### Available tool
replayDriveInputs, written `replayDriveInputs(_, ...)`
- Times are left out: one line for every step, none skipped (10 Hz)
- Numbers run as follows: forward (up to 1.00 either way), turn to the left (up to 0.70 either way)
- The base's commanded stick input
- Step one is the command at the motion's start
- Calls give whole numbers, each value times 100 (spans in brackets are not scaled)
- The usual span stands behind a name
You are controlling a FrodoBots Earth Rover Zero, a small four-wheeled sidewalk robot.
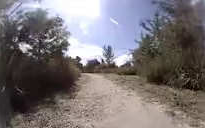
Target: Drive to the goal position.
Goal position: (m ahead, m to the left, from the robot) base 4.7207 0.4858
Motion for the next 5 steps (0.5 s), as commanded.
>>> replayDriveInputs(70,-27)
replayDriveInputs(70,-27)
replayDriveInputs(70,-27)
replayDriveInputs(70,0)
replayDriveInputs(70,0)
